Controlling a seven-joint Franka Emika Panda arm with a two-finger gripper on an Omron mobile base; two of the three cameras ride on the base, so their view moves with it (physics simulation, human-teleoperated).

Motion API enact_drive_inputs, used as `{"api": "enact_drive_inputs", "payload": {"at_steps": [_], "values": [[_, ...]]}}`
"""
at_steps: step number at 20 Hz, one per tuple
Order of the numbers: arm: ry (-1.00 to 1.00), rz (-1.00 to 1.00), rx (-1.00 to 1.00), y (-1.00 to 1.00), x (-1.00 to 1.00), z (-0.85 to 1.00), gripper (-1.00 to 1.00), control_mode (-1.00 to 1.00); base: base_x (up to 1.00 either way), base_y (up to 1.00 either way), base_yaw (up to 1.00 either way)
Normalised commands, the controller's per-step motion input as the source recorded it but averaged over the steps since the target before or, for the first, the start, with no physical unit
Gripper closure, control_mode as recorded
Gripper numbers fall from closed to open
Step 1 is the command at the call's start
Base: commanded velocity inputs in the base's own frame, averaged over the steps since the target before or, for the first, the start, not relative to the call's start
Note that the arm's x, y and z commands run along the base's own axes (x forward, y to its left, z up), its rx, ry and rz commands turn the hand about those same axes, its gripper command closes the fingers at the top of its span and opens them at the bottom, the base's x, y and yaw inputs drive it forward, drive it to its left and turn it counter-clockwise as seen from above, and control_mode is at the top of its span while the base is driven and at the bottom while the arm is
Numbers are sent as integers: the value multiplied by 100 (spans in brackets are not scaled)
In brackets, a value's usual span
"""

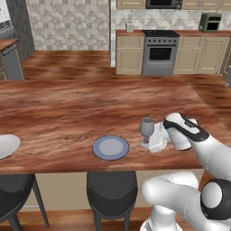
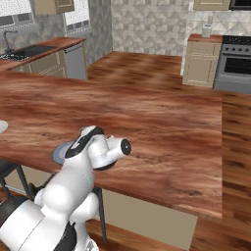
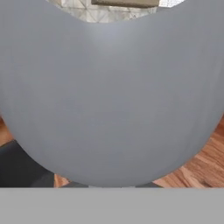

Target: Retrieve the wine glasses from the counter and place one next to each plate.

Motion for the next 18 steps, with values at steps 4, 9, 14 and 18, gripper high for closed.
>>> {"api": "enact_drive_inputs", "payload": {"at_steps": [4, 9, 14, 18], "values": [[4, 1, 0, -16, 15, -10, 100, -100, 0, 0, 0], [6, 0, 0, 0, 15, -15, 100, -100, 0, 0, 0], [0, 0, 0, 0, 9, -26, 100, -100, 0, 0, 0], [-1, 0, 0, 2, 13, -28, 100, -100, 0, 0, 0]]}}
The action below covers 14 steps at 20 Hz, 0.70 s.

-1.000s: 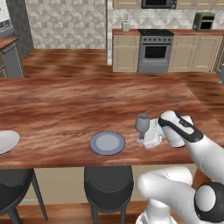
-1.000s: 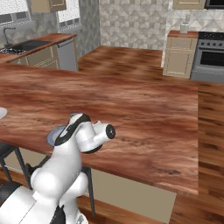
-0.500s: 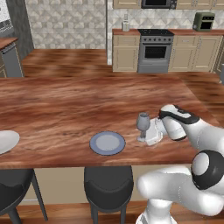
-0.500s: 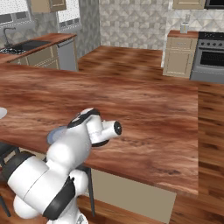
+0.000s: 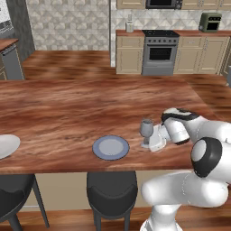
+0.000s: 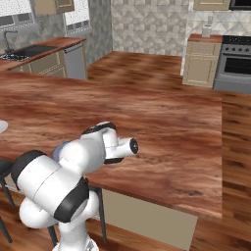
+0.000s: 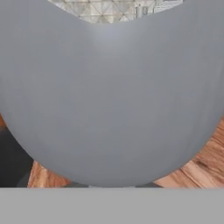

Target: Retrieve the wine glasses from the counter and place one next to each plate.

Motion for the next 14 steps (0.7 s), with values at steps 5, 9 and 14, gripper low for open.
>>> {"api": "enact_drive_inputs", "payload": {"at_steps": [5, 9, 14], "values": [[0, 0, 0, 0, 37, -30, 100, -100, 0, 0, 0], [0, 0, 0, 0, 66, -29, 100, -100, 0, 0, 0], [0, 0, 0, 0, 43, -26, 100, -100, 0, 0, 0]]}}
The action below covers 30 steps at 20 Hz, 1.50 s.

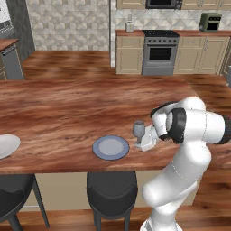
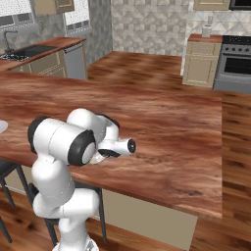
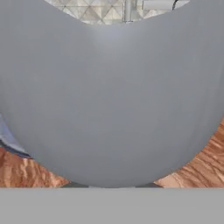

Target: Retrieve the wine glasses from the counter and place one next to each plate.

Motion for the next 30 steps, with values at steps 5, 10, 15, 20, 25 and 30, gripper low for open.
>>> {"api": "enact_drive_inputs", "payload": {"at_steps": [5, 10, 15, 20, 25, 30], "values": [[0, 0, 0, 0, 30, -28, 100, -100, 0, 0, 0], [0, 0, 0, 0, 33, -29, 100, -100, 0, 0, 0], [0, 0, 0, 0, 27, -37, -100, -100, 0, 0, 0], [0, 3, 0, -7, 1, -30, -100, -100, 0, 0, 0], [-3, 6, 0, -7, 0, -17, -100, -100, 0, 0, 0], [-4, 4, 0, -26, -7, -10, -100, -100, 0, 0, 0]]}}
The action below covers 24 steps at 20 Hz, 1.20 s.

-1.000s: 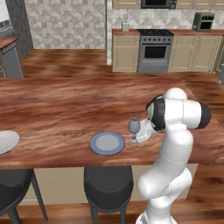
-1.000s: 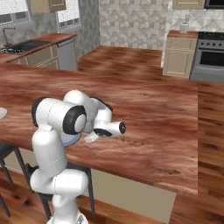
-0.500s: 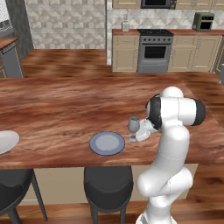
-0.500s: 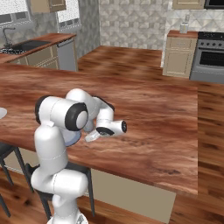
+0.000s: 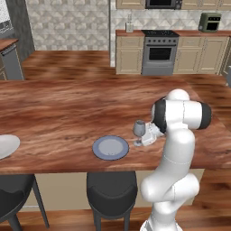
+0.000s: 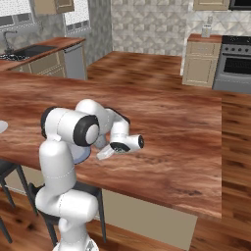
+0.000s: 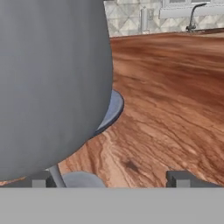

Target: Retrieve the wine glasses from the counter and place one next to each plate.

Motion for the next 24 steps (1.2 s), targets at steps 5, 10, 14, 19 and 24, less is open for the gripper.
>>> {"api": "enact_drive_inputs", "payload": {"at_steps": [5, 10, 14, 19, 24], "values": [[-7, 2, 0, -27, -12, -2, -100, -100, 0, 0, 0], [-3, 0, 4, -18, -12, 2, -100, -100, 0, 0, 0], [-3, 0, 12, -36, -22, 13, -100, -100, 0, 0, 0], [0, 0, 11, -47, -54, 85, -100, -100, 0, 0, 0], [0, -4, 0, -29, -88, 100, -100, -100, 0, 0, 0]]}}
